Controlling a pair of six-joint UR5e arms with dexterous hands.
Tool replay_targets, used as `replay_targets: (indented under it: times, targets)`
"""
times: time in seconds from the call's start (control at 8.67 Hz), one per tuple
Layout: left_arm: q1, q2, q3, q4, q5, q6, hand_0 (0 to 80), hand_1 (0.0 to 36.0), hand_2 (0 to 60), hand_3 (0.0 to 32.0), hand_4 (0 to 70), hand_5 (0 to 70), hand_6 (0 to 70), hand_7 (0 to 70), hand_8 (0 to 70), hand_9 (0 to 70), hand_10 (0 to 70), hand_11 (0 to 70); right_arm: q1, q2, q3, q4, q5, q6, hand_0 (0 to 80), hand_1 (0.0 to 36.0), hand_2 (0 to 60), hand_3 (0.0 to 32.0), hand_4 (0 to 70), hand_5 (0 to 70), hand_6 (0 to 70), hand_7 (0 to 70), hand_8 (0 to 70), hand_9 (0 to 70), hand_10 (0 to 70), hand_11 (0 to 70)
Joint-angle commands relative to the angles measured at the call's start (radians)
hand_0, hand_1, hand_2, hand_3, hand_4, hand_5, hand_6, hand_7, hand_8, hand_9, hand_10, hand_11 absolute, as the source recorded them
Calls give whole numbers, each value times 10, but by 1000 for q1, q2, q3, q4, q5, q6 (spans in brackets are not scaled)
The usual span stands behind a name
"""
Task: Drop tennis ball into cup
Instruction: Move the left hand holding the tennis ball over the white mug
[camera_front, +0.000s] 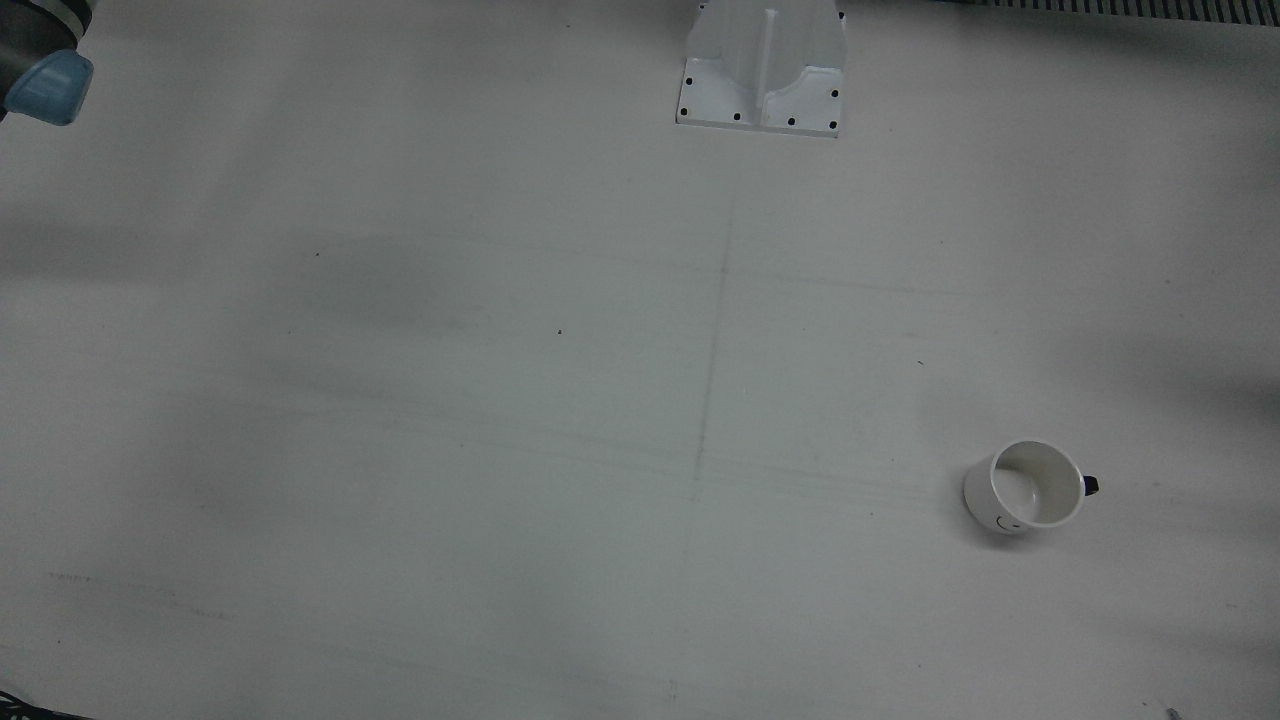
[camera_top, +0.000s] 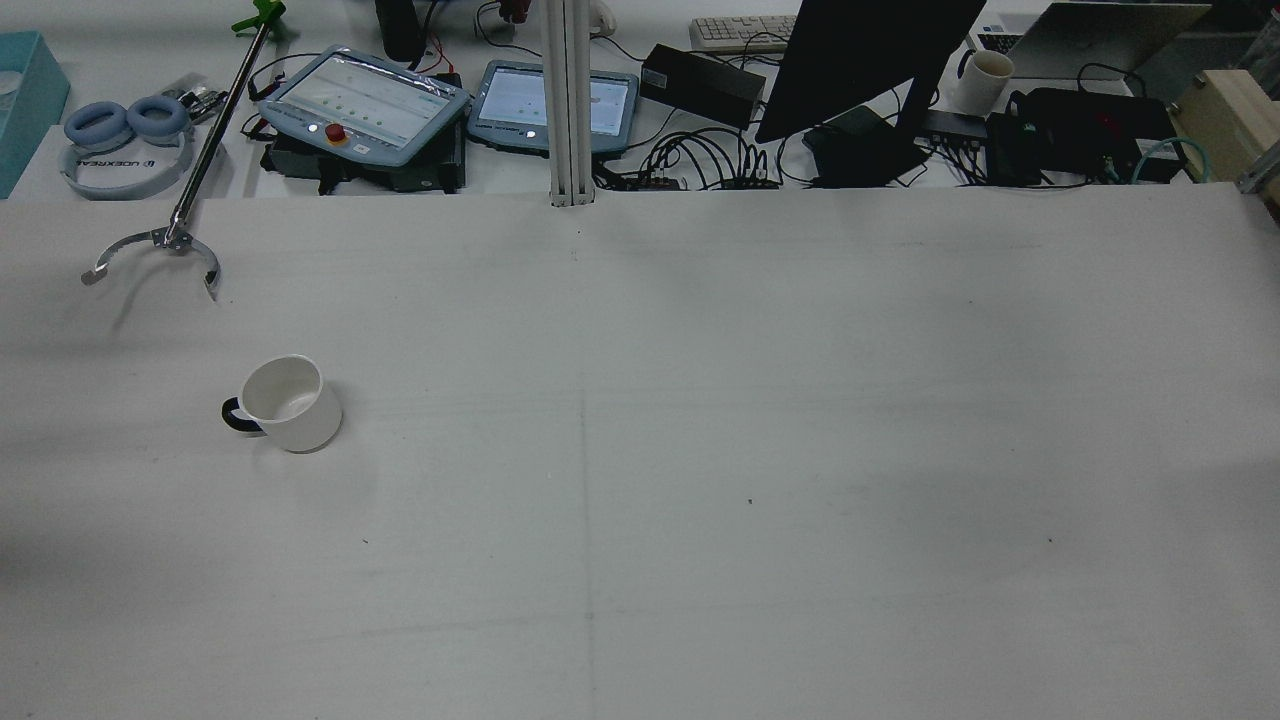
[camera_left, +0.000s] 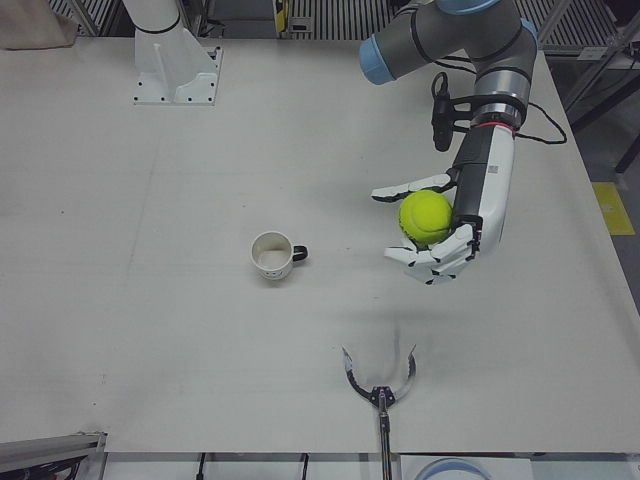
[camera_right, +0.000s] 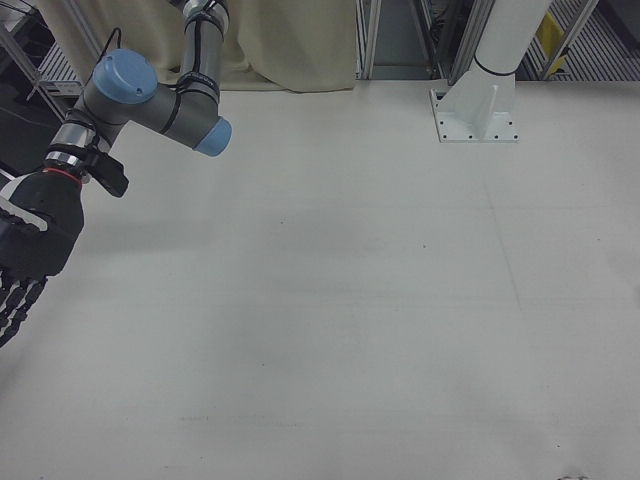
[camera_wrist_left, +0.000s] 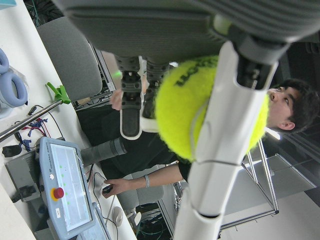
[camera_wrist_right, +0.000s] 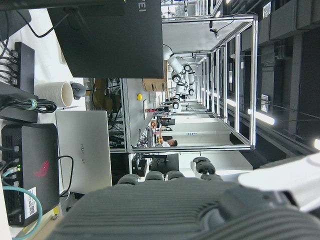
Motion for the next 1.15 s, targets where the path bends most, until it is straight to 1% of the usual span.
replay_targets:
  times: [0.0,0.12,0.23,0.35,0.46,0.58,0.69,0.81,0.92,1.04]
  targets:
    - [125,-68,-11,8,58,-1,800,360,0,0,446,238,674,700,476,659,241,385,0,0,0,0,0,1,0,0,0,0,0,0,0,0,0,0,0,0]
    - [203,-99,-11,19,60,0,800,360,0,0,449,205,539,700,447,651,227,364,0,0,-2,0,0,1,0,0,0,0,0,0,0,0,0,0,0,0]
    - [283,-121,-9,39,56,0,800,359,0,0,432,224,624,700,461,650,227,362,0,0,-2,0,0,1,0,0,0,0,0,0,0,0,0,0,0,0]
    - [352,-122,-3,40,50,2,800,360,0,0,428,206,573,700,453,651,227,362,0,0,-2,0,0,1,0,0,0,0,0,0,0,0,0,0,0,0]
    - [380,-122,-2,40,48,9,800,359,0,0,426,210,612,700,457,649,225,358,0,0,-2,0,0,1,0,0,0,0,0,0,0,0,0,0,0,0]
    - [408,-119,9,40,47,12,800,346,1,0,415,196,528,700,440,646,225,356,0,0,-2,0,0,1,0,0,0,0,0,0,0,0,0,0,0,0]
    - [422,-118,18,36,45,15,800,322,1,0,400,214,649,700,459,643,226,355,0,0,-2,0,0,1,0,0,0,0,0,0,0,0,0,0,0,0]
    - [422,-116,23,33,45,15,800,321,0,0,393,196,595,700,446,639,221,347,0,0,-2,0,0,1,0,0,0,0,0,0,0,0,0,0,0,0]
    - [422,-113,21,31,45,15,800,307,4,0,387,210,678,700,453,629,179,285,0,0,-2,0,0,1,0,0,0,0,0,0,0,0,0,0,0,0]
    - [422,-109,21,31,45,17,800,309,0,0,385,144,399,700,398,623,102,172,0,0,-2,0,0,1,0,0,0,0,0,0,0,0,0,0,0,0]
